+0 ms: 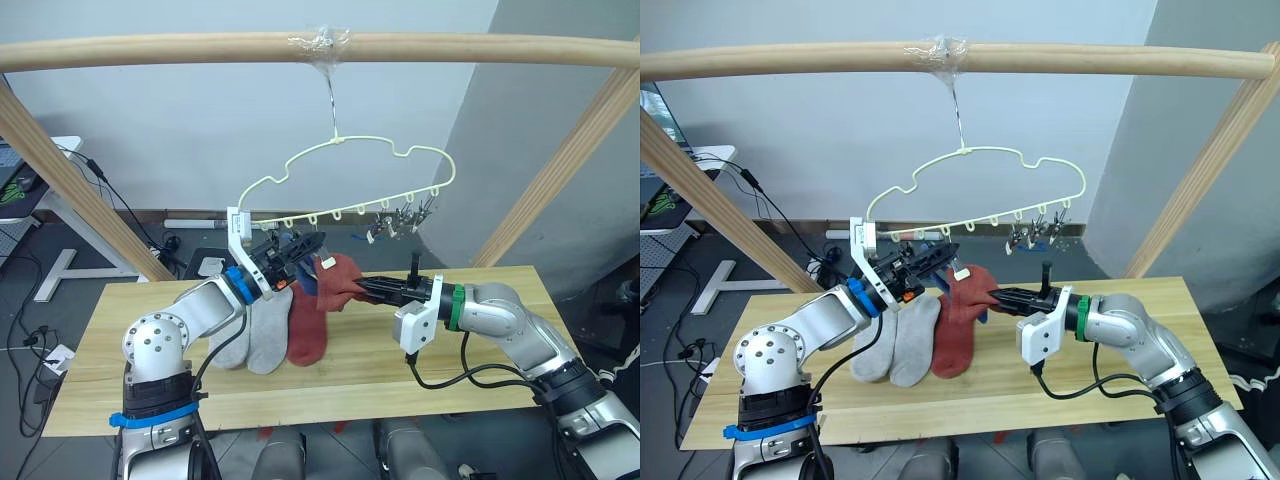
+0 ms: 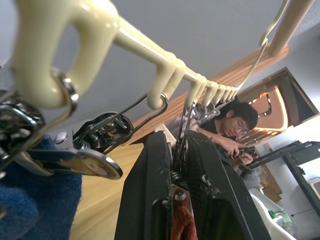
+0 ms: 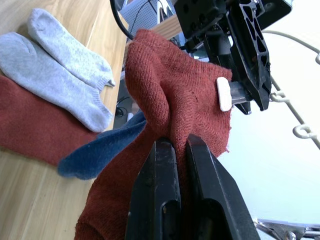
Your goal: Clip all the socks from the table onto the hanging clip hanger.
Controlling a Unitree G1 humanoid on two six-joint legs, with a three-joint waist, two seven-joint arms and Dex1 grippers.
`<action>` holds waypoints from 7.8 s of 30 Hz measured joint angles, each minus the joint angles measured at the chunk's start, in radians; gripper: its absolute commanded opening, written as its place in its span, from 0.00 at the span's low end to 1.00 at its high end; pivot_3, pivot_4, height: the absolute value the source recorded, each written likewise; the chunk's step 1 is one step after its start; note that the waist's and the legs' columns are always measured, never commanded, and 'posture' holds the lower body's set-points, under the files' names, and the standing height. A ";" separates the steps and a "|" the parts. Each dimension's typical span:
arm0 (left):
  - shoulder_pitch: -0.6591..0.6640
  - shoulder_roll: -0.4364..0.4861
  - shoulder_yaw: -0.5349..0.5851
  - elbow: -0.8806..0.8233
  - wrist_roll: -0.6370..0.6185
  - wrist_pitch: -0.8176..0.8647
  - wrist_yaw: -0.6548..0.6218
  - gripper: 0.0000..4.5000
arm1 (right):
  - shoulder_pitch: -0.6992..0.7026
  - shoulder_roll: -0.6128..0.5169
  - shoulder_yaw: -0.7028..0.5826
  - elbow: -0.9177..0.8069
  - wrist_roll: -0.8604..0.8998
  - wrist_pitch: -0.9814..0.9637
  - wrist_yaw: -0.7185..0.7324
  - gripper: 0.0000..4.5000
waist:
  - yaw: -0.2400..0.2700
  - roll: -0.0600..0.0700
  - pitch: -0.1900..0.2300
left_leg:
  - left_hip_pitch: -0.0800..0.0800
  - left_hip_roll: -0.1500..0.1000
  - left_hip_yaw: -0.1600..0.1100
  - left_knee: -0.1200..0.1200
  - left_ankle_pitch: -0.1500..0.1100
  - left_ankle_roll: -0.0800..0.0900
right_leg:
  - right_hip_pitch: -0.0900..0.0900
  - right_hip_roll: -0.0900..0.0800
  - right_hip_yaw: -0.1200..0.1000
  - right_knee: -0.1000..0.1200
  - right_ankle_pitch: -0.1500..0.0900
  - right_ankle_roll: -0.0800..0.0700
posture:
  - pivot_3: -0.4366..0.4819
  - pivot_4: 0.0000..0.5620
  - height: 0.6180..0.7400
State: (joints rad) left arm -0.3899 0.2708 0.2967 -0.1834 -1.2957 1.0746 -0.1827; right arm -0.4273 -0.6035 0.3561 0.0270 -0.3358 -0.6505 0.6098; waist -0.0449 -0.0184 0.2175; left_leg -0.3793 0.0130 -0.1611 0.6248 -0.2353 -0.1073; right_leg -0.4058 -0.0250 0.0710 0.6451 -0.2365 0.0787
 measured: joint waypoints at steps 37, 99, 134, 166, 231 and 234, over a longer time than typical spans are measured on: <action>0.288 0.461 -0.181 -0.327 0.408 -0.340 -0.239 1.00 | 0.225 0.346 -0.191 -0.122 0.349 0.846 -0.119 0.99 | 0.054 0.002 0.005 | -0.006 0.003 0.002 -0.013 0.001 -0.001 | -0.015 0.001 0.000 0.003 -0.004 -0.008 | 0.62 0.34 1.00; 0.126 0.305 -0.263 -0.261 0.836 -0.711 -0.474 1.00 | -0.266 0.673 -0.315 0.068 0.351 1.092 -0.589 0.52 | 0.016 0.005 0.007 | -0.010 0.004 0.000 -0.016 0.001 -0.001 | -0.018 0.002 -0.002 0.002 -0.001 -0.007 | 0.61 0.39 1.00; 0.052 0.272 -0.240 -0.255 0.831 -0.705 -0.417 1.00 | -0.306 0.677 -0.332 0.140 0.360 1.032 -0.589 0.11 | 0.016 0.005 0.007 | -0.010 0.004 0.000 -0.016 0.001 -0.001 | -0.018 0.002 -0.002 0.002 0.000 -0.009 | 0.61 0.37 1.00; 0.020 -0.139 -0.477 0.666 1.264 -0.869 -0.078 1.00 | -0.220 0.634 -0.309 -0.027 0.387 1.149 -0.531 0.00 | 0.015 0.006 0.006 | -0.008 0.003 0.000 -0.015 0.001 0.000 | -0.016 0.002 -0.002 0.003 0.001 -0.008 | 0.53 0.37 1.00; -0.018 -0.043 -0.607 0.217 1.532 -1.339 -0.240 0.01 | -0.555 0.566 -0.918 -0.112 0.888 2.186 -0.592 0.00 | 0.020 0.010 0.003 | -0.010 0.002 -0.001 -0.016 0.001 0.001 | -0.016 0.001 -0.003 0.001 0.001 -0.008 | 0.51 0.36 1.00; -0.030 -0.047 -0.610 0.229 1.531 -1.365 -0.244 0.01 | -0.574 0.577 -0.943 -0.111 0.884 2.200 -0.608 0.00 | 0.018 0.010 0.003 | -0.010 0.002 -0.001 -0.016 0.001 0.001 | -0.016 0.001 -0.003 0.001 0.001 -0.008 | 0.51 0.36 1.00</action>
State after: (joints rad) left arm -0.4202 0.2241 -0.3130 0.0457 0.2351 -0.2903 -0.4270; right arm -1.0015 -0.0267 -0.5874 -0.0842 0.5480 1.5491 0.0013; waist -0.0270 -0.0081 0.2206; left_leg -0.3897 0.0147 -0.1619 0.6091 -0.2341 -0.1065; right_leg -0.4215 -0.0243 0.0680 0.6466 -0.2358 0.0708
